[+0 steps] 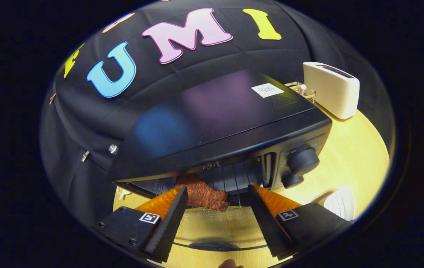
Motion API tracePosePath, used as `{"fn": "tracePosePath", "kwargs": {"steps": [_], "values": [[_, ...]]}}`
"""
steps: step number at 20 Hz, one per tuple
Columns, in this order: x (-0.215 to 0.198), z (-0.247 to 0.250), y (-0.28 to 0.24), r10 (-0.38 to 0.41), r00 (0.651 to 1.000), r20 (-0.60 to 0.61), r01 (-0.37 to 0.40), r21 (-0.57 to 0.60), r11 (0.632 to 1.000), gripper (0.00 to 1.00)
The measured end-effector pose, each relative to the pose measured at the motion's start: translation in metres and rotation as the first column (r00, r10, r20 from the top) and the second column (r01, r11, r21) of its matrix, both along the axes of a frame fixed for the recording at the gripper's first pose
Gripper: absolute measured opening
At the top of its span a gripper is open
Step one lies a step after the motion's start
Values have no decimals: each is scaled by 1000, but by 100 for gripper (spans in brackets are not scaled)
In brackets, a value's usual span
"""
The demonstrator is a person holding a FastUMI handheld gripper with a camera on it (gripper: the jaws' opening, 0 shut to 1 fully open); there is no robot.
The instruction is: Open the toaster oven, put the food inside, and close the toaster oven door.
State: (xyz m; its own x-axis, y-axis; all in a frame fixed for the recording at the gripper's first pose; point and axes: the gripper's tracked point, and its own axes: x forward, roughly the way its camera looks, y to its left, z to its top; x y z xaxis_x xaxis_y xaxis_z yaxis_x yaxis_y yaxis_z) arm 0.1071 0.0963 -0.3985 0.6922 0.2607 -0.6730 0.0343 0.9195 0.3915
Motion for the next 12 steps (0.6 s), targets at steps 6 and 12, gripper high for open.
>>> {"fn": "tracePosePath", "kwargs": {"steps": [6, 12], "values": [[-38, 36, 20, 78, 997, 25, -79, 17, 997, 98], [-82, 59, 29, 160, 976, 150, -147, -97, 984, 98]]}}
